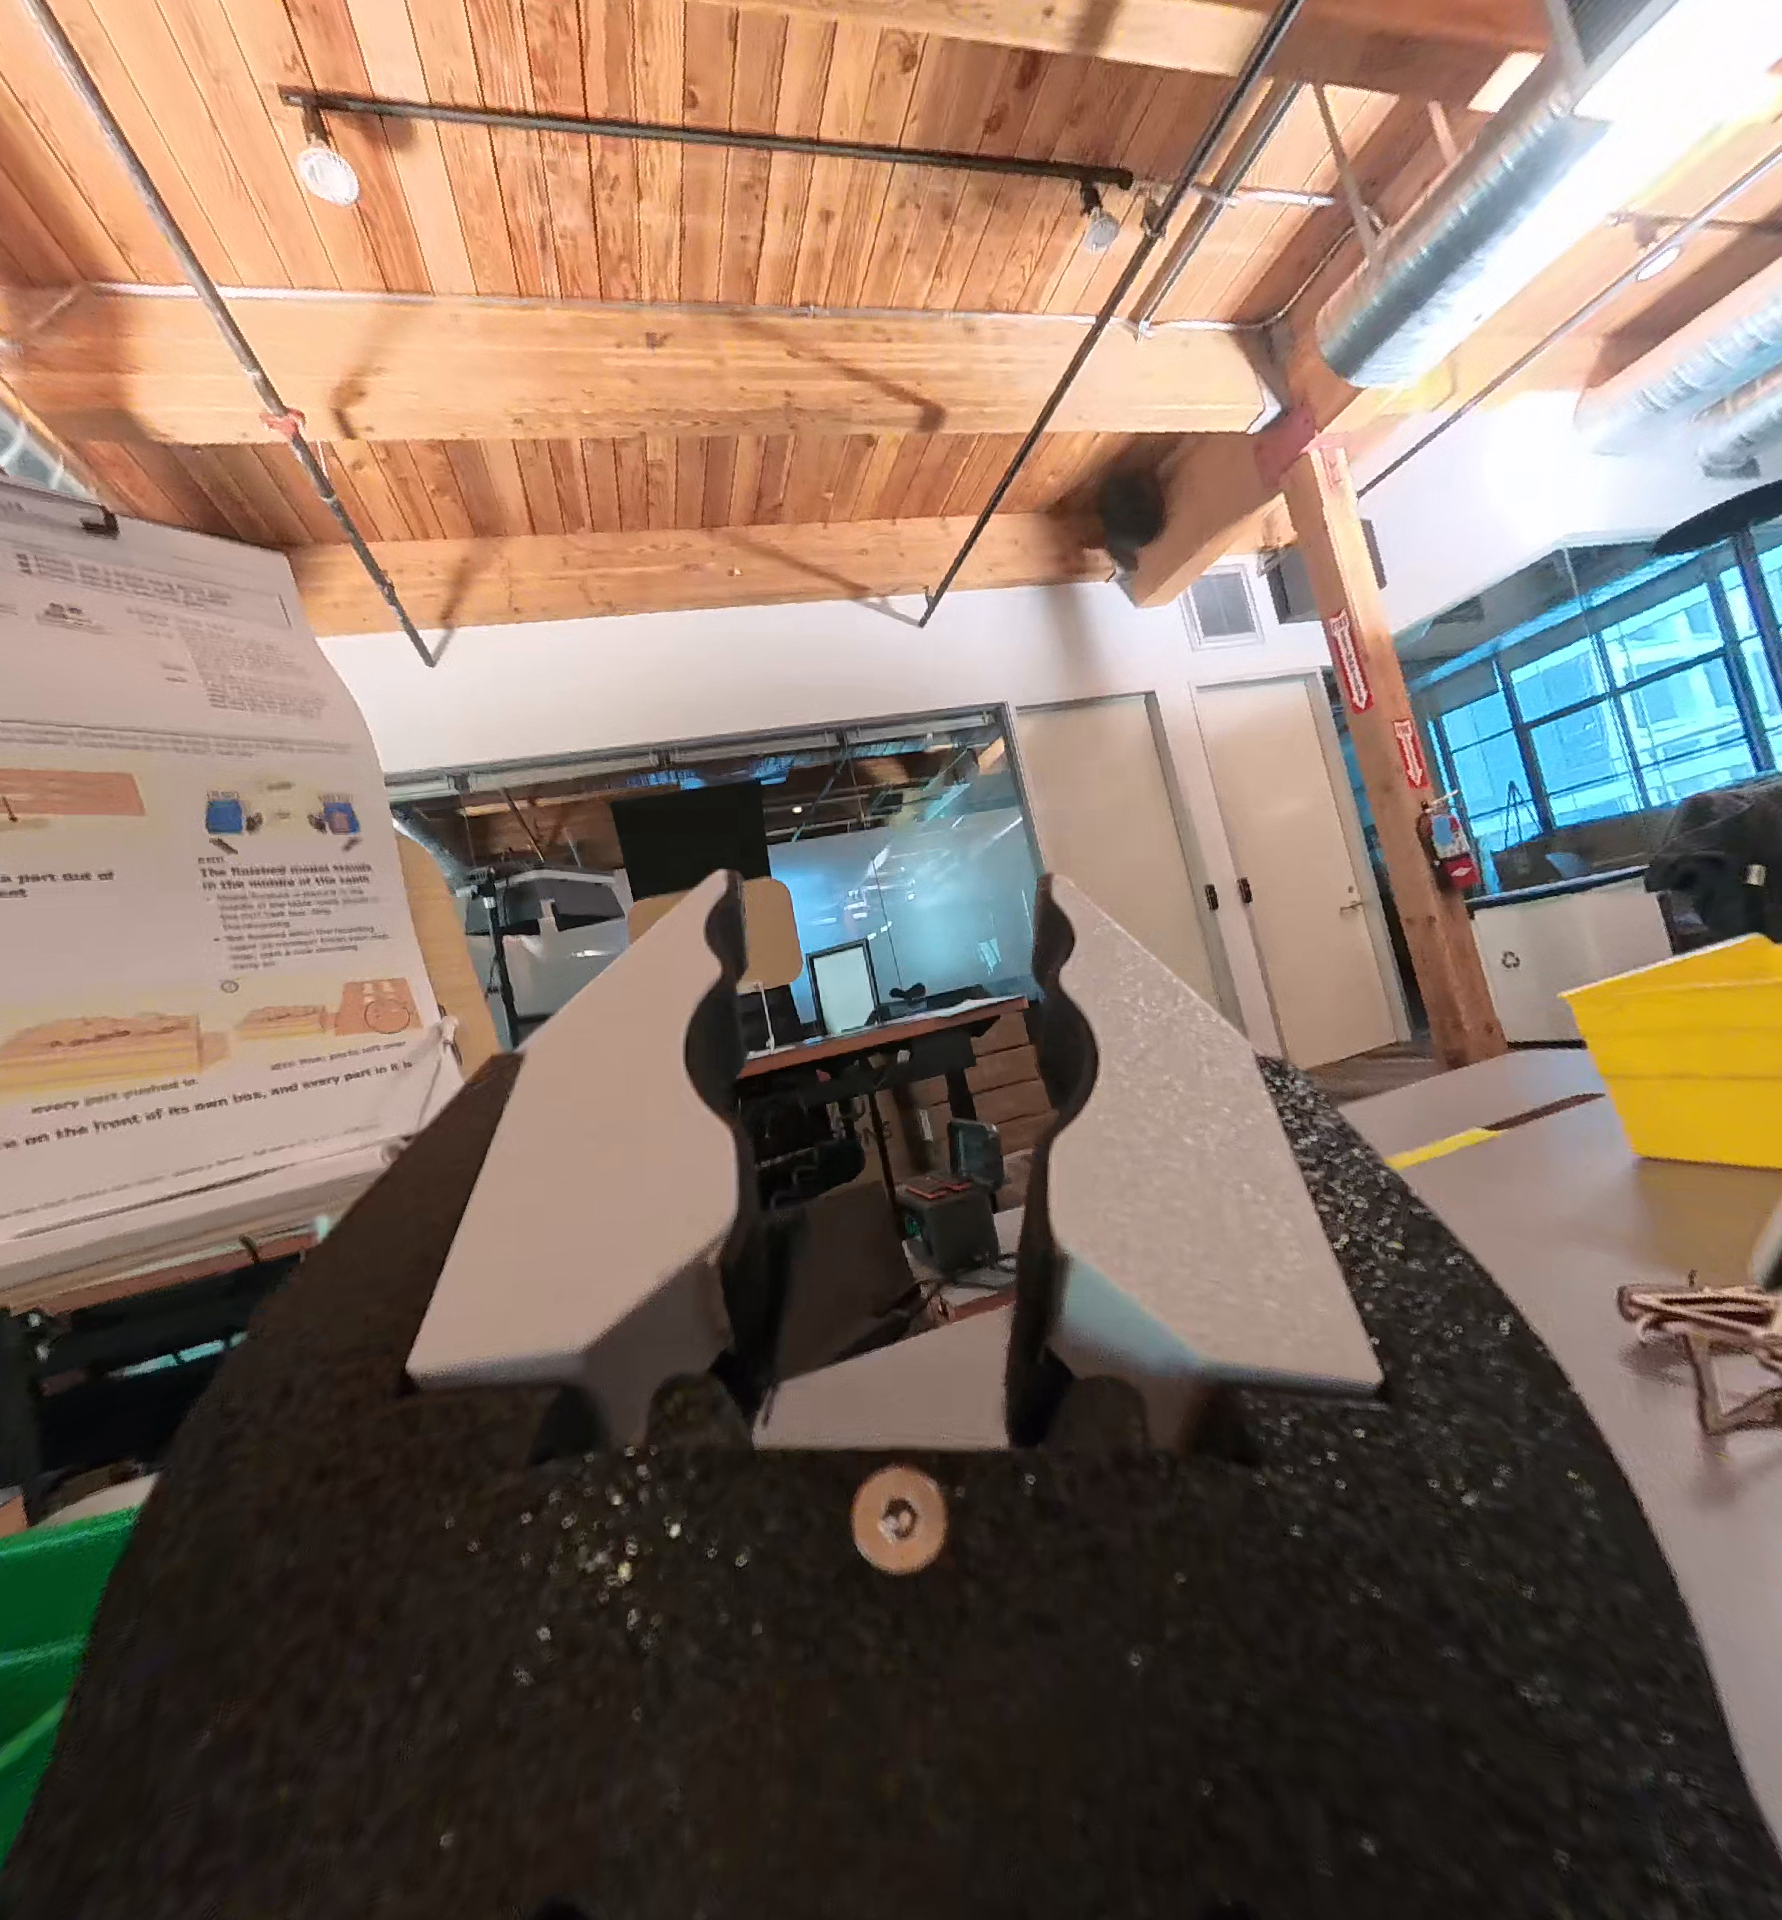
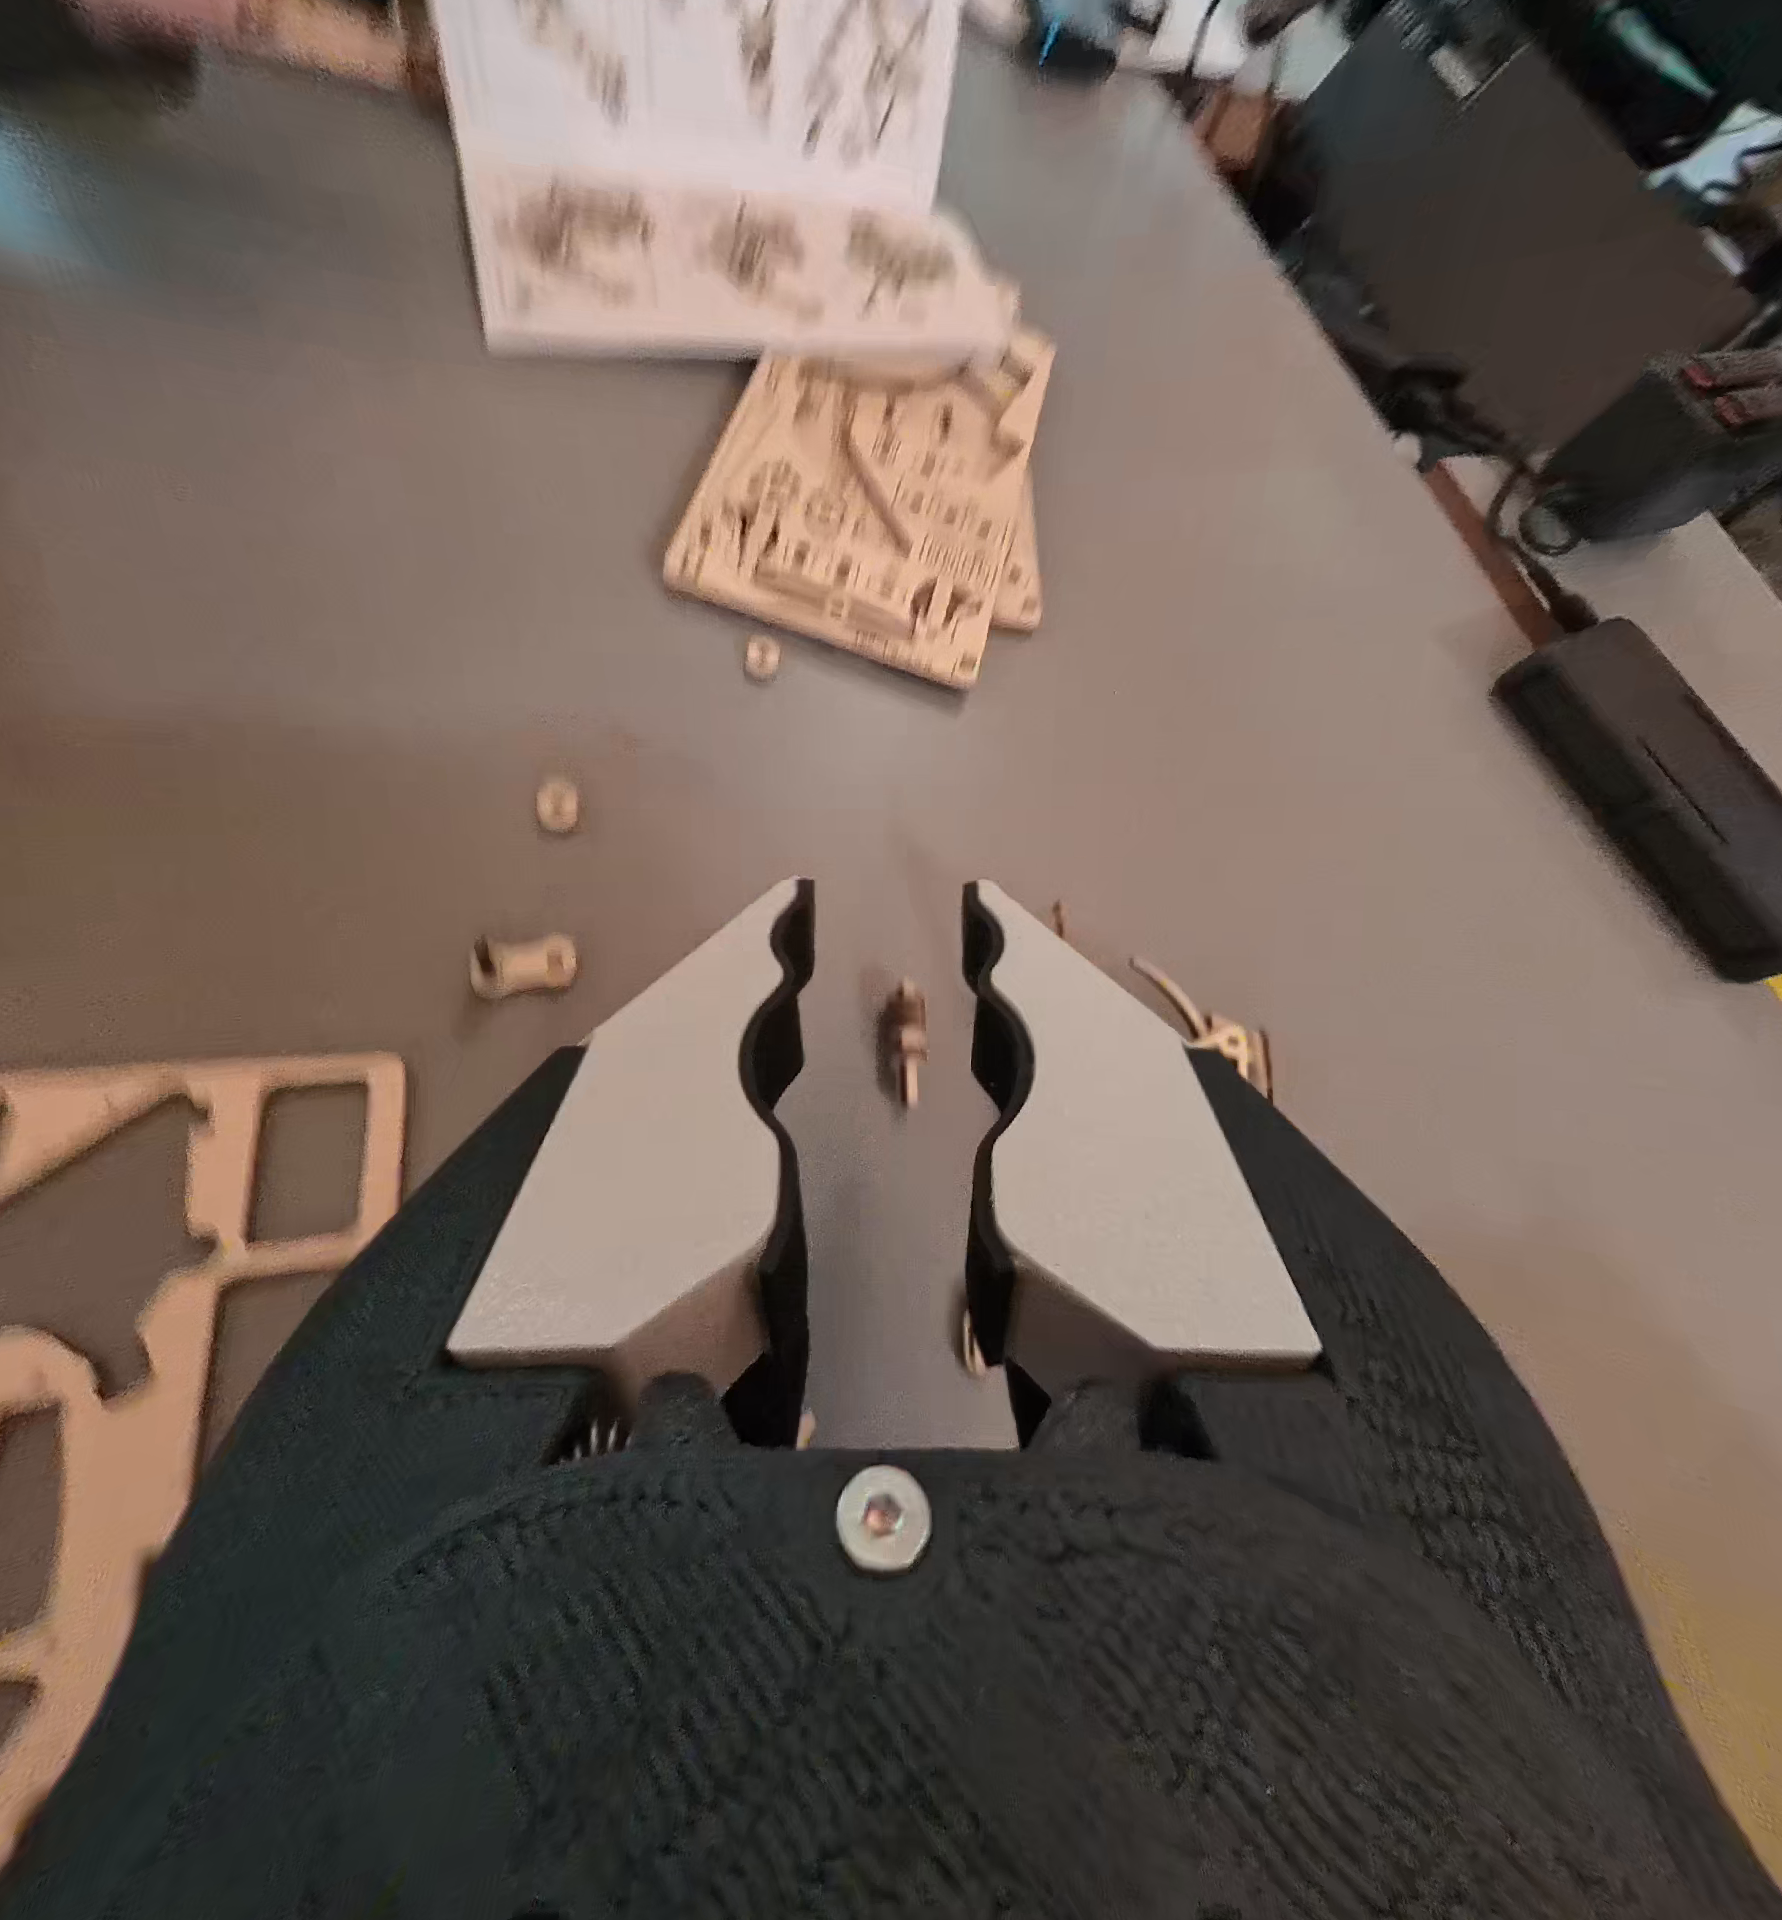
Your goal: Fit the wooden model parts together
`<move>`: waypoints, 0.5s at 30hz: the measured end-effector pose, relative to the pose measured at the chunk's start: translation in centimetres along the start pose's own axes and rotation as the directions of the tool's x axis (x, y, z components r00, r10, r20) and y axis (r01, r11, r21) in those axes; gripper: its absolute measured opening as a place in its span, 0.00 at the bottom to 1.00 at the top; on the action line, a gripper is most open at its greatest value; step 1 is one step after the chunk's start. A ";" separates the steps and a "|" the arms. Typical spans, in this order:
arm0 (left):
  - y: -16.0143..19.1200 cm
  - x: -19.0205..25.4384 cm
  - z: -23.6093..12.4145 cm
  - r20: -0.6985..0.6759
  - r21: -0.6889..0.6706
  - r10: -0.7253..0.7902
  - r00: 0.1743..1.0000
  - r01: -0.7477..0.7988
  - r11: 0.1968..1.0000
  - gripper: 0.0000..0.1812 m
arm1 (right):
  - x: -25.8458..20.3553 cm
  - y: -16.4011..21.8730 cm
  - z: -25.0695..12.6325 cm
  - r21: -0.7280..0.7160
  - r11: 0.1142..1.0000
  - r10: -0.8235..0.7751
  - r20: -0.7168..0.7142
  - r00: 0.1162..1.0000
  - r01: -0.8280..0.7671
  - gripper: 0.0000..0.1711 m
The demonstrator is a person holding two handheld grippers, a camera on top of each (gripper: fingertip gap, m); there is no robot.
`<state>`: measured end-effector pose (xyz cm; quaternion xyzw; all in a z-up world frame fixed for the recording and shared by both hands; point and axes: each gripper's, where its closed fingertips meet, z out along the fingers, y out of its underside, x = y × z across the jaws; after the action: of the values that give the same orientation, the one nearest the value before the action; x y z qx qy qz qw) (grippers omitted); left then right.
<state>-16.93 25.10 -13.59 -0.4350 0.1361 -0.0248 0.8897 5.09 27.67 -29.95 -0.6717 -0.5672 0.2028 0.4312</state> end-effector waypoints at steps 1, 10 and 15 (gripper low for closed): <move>0.6 0.2 0.1 -0.006 -0.019 -0.010 1.000 0.010 1.000 0.28 | 0.3 -0.9 0.5 0.028 0.997 0.078 0.006 0.997 -0.078 0.14; 3.8 4.4 0.5 -0.163 -0.123 0.013 0.986 -0.034 0.992 0.24 | 1.1 -2.2 9.4 -0.170 0.881 0.462 0.111 0.880 -0.442 0.26; 3.5 4.8 0.6 -0.187 -0.119 0.016 0.982 -0.039 0.992 0.22 | 1.3 -1.5 11.2 -0.344 0.897 0.308 0.036 0.951 -0.278 0.37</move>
<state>-12.42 26.95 -17.08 -0.4826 0.2257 -0.0447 0.8451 -3.96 32.77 -34.52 -0.8030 -0.5044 0.1961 0.2494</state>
